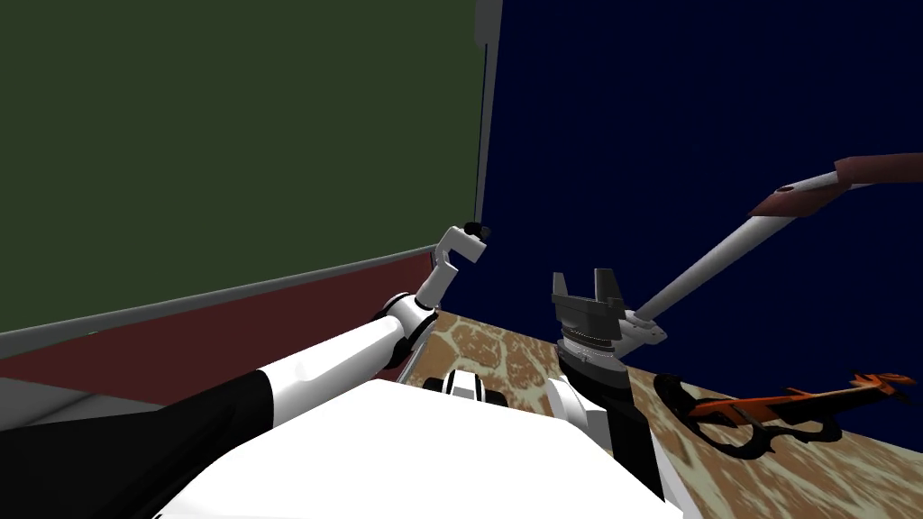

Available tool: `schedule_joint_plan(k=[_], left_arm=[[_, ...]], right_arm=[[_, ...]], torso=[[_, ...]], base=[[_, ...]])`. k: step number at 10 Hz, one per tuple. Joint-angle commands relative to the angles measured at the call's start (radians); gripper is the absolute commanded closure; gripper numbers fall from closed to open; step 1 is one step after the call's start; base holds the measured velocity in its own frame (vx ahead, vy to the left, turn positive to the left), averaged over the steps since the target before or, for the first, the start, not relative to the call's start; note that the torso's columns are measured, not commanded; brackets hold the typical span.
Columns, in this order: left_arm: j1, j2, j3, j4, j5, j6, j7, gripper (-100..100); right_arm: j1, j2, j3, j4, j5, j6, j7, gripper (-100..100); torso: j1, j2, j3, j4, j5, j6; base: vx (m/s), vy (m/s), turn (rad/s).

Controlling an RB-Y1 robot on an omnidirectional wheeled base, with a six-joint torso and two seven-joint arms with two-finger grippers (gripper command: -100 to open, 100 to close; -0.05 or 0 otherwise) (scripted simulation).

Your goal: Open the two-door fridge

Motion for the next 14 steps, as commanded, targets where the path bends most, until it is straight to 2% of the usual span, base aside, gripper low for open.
schedule_joint_plan(k=[1, 5, 6, 7, 10, 13, 14], left_arm=[[-0.005, -0.018, -0.029, -0.038, 0.024, 0.009, -0.004, 100], [-0.007, -0.048, -0.08, -0.099, 0.075, 0.037, -0.011, 100], [-0.01, -0.037, -0.066, -0.089, 0.073, 0.035, -0.013, 100], [-0.011, 0.006, -0.066, -0.088, 0.074, 0.035, -0.014, -100], [-0.011, 0.09, -0.062, -0.084, 0.071, 0.037, -0.014, -100], [-0.011, 0.152, -0.055, -0.078, 0.066, 0.04, -0.015, -100], [-0.011, 0.148, -0.044, -0.068, 0.057, 0.047, -0.016, -100]], right_arm=[[0.0, 0.0, 0.0, 0.0, 0.0, 0.0, 0.0, 0], [0.0, 0.0, 0.0, 0.0, 0.0, 0.0, 0.0, 0], [0.0, 0.0, 0.0, 0.0, 0.0, 0.0, 0.0, 0], [0.0, 0.0, 0.0, 0.0, 0.0, 0.0, 0.0, 0], [0.0, 0.0, 0.0, 0.0, 0.0, 0.0, 0.0, 0], [0.0, 0.0, 0.0, 0.0, 0.0, 0.0, 0.0, 0], [0.0, 0.0, 0.0, 0.0, 0.0, 0.0, 0.0, 0]], torso=[[-0.004, 0.004, 0.003, 0.001, -0.001, -0.002], [0.008, -0.007, -0.003, -0.005, 0.004, -0.007], [0.007, -0.007, -0.004, -0.006, 0.004, -0.007], [0.007, -0.014, -0.008, -0.007, 0.004, -0.008], [0.005, -0.013, -0.008, -0.008, 0.003, -0.007], [0.004, -0.006, -0.003, -0.005, 0.003, -0.007], [0.004, -0.007, -0.003, -0.005, 0.003, -0.007]], base=[[-0.179, -0.023, -0.144], [-0.227, -0.03, -0.131], [-0.125, -0.008, -0.044], [-0.021, -0.002, 0.01], [0.032, 0.005, 0.014], [0.049, 0.008, 0.027], [0.113, 0.033, 0.106]])
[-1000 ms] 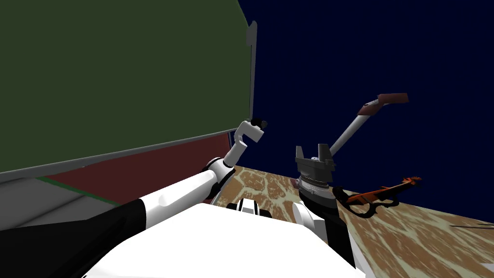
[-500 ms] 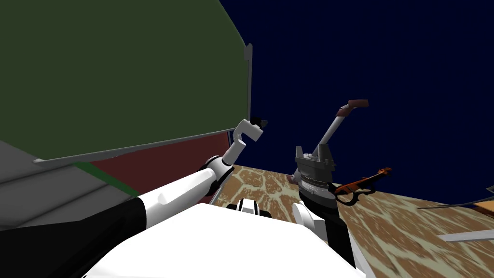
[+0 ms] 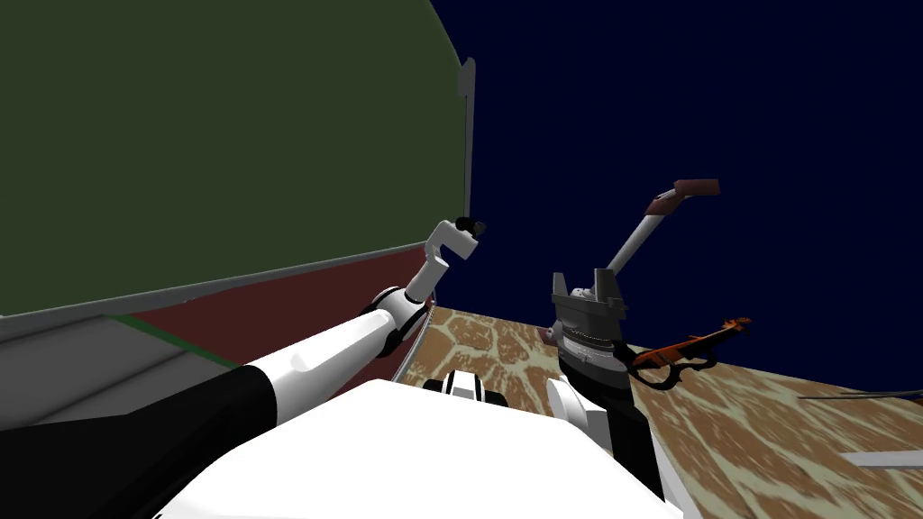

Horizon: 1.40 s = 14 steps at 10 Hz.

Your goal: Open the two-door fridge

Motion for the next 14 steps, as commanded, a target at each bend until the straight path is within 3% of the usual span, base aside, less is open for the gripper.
schedule_joint_plan(k=[1, 4, 7, 10, 11, 14], left_arm=[[-0.004, -0.005, 0.019, 0.024, -0.015, 0.005, -0.001, -100], [-0.005, -0.008, 0.041, 0.043, -0.031, 0.017, -0.003, -100], [-0.006, -0.072, 0.057, 0.056, -0.044, 0.027, -0.005, -100], [-0.012, -0.058, 0.059, 0.06, -0.039, 0.023, -0.006, -100], [-0.013, -0.058, 0.059, 0.06, -0.039, 0.023, -0.007, 100], [-0.017, -0.096, 0.03, 0.027, -0.012, 0.041, -0.016, 100]], right_arm=[[0.0, 0.0, 0.0, 0.0, 0.0, 0.0, 0.0, 0], [0.0, 0.0, 0.0, 0.0, 0.0, 0.0, 0.0, 0], [0.0, 0.0, 0.0, 0.0, 0.0, 0.0, 0.0, 0], [0.0, 0.0, 0.0, 0.0, 0.0, 0.0, 0.0, 0], [0.0, 0.0, 0.0, 0.0, 0.0, 0.0, 0.0, 0], [-0.001, 0.0, 0.0, 0.0, 0.0, 0.0, 0.0, 0]], torso=[[0.001, -0.004, -0.002, -0.001, 0.0, 0.0], [0.0, -0.003, -0.002, -0.001, 0.0, 0.0], [0.0, 0.0, -0.001, -0.001, 0.0, 0.0], [0.0, -0.003, -0.002, -0.001, 0.0, 0.0], [0.0, -0.002, -0.002, -0.001, 0.0, 0.0], [-0.006, 0.007, 0.004, 0.004, -0.003, 0.004]], base=[[0.163, 0.028, 0.091], [0.178, 0.031, 0.081], [0.158, 0.015, 0.07], [0.066, -0.001, -0.01], [-0.001, 0.001, 0.029], [-0.143, -0.002, -0.088]])
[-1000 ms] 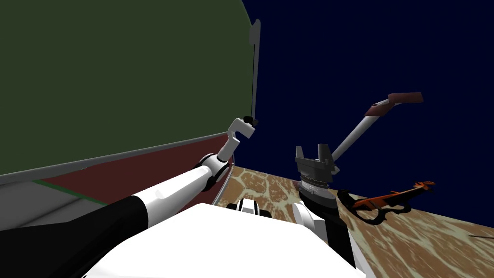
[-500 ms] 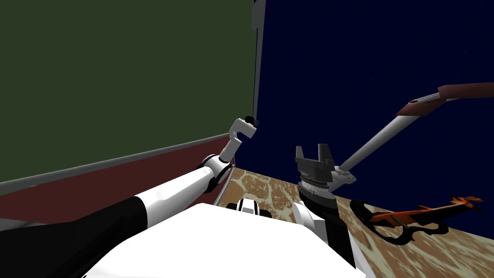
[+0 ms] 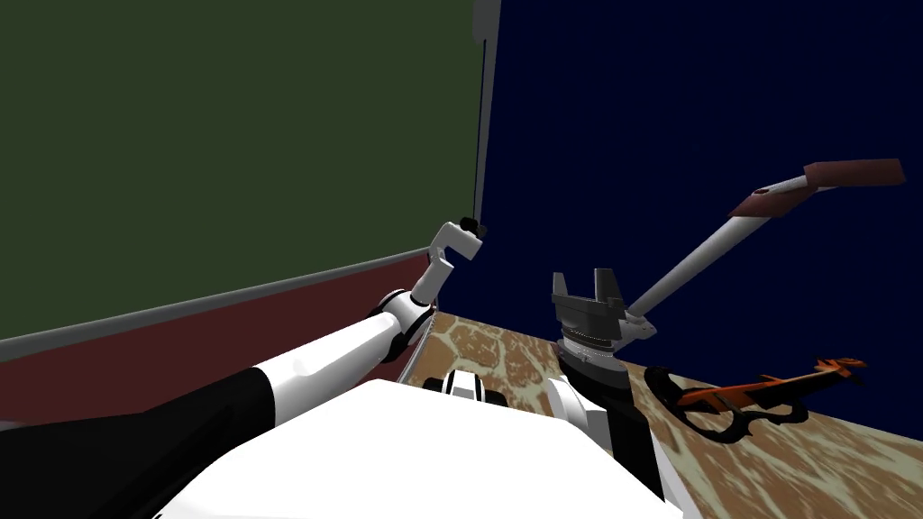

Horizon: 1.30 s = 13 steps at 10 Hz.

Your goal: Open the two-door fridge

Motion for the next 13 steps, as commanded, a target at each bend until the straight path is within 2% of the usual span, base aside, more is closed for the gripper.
schedule_joint_plan(k=[1, 3, 4, 5, 6, 7, 11, 13], left_arm=[[-0.016, -0.027, -0.019, -0.02, 0.022, 0.009, -0.009, 100], [-0.018, -0.037, -0.027, -0.029, 0.029, 0.012, -0.012, 100], [-0.023, -0.065, -0.049, -0.055, 0.049, 0.023, -0.019, 100], [-0.024, -0.075, -0.057, -0.063, 0.056, 0.027, -0.021, 100], [-0.02, -0.068, -0.05, -0.054, 0.047, 0.044, -0.016, 100], [-0.019, -0.077, -0.069, -0.075, 0.069, 0.05, -0.018, 100], [-0.023, -0.091, -0.104, -0.123, 0.107, 0.054, -0.019, 100], [-0.024, -0.094, -0.112, -0.135, 0.116, 0.056, -0.02, 100]], right_arm=[[0.0, 0.0, 0.0, 0.0, 0.0, 0.0, 0.0, 0], [0.0, 0.0, 0.0, 0.0, 0.0, 0.0, 0.0, 0], [0.0, 0.0, 0.0, 0.0, 0.0, 0.0, 0.0, 0], [0.0, 0.0, 0.0, 0.0, 0.0, 0.0, 0.0, 0], [0.0, 0.0, 0.0, 0.0, 0.0, 0.0, 0.0, 0], [0.0, 0.0, 0.0, 0.0, 0.0, 0.0, 0.0, 0], [0.0, 0.0, 0.0, 0.0, 0.0, 0.0, 0.0, 0], [0.0, 0.0, 0.0, 0.0, 0.0, 0.0, 0.0, 0]], torso=[[0.001, 0.001, 0.001, 0.001, 0.001, -0.001], [0.004, 0.002, 0.001, 0.004, 0.002, -0.003], [0.006, 0.001, 0.001, 0.004, 0.003, -0.006], [0.002, 0.003, 0.002, 0.004, 0.001, 0.0], [-0.001, 0.005, 0.003, 0.006, 0.0, 0.0], [0.004, -0.001, 0.0, 0.005, 0.002, -0.004], [0.007, 0.003, 0.002, 0.006, 0.004, -0.004], [0.009, 0.001, 0.001, 0.007, 0.005, -0.005]], base=[[-0.171, 0.023, -0.082], [-0.143, -0.011, -0.062], [-0.154, -0.03, -0.111], [-0.235, -0.025, -0.11], [-0.107, -0.01, -0.033], [-0.124, 0.001, -0.104], [-0.198, 0.019, -0.111], [-0.096, 0.0, -0.046]])
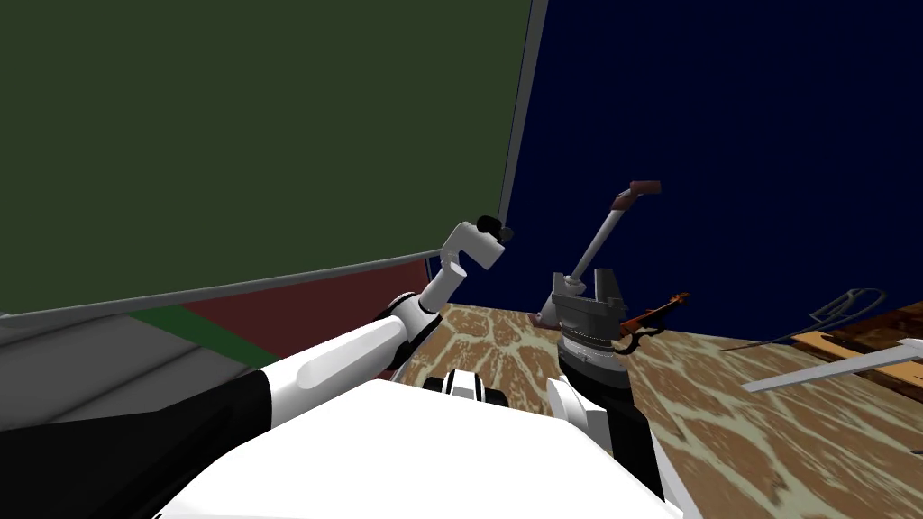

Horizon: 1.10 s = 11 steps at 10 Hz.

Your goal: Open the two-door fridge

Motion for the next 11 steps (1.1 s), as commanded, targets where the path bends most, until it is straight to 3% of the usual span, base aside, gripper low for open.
schedule_joint_plan(k=[1, 3, 5, 6, 11], left_arm=[[-0.015, -0.009, -0.023, -0.056, 0.029, 0.007, -0.004, 100], [-0.006, -0.01, -0.027, -0.05, 0.03, 0.021, -0.002, 100], [-0.004, -0.013, -0.057, -0.091, 0.066, 0.029, 0.004, 100], [-0.027, -0.013, -0.037, -0.092, 0.07, 0.079, 0.002, -100], [-0.092, -0.017, -0.006, -0.148, 0.095, 0.189, 0.003, -100]], right_arm=[[0.0, 0.0, 0.0, 0.0, 0.0, 0.0, 0.0, 0], [0.0, 0.0, 0.0, 0.0, 0.0, 0.0, 0.0, 0], [0.0, 0.0, 0.0, 0.0, 0.0, 0.0, 0.0, 0], [0.0, 0.0, 0.0, 0.0, 0.0, 0.0, 0.0, 0], [0.0, 0.0, 0.0, 0.0, 0.0, 0.0, 0.0, 0]], torso=[[0.001, 0.002, 0.001, 0.001, 0.0, 0.001], [-0.003, 0.011, 0.007, 0.003, -0.001, 0.003], [0.001, 0.003, 0.002, -0.001, 0.0, 0.002], [-0.001, 0.005, 0.003, 0.0, -0.001, 0.003], [-0.002, -0.011, -0.007, -0.011, -0.002, 0.001]], base=[[-0.18, 0.031, -0.111], [-0.165, 0.019, -0.099], [-0.175, 0.016, -0.132], [-0.066, 0.005, -0.002], [0.064, -0.024, 0.029]])
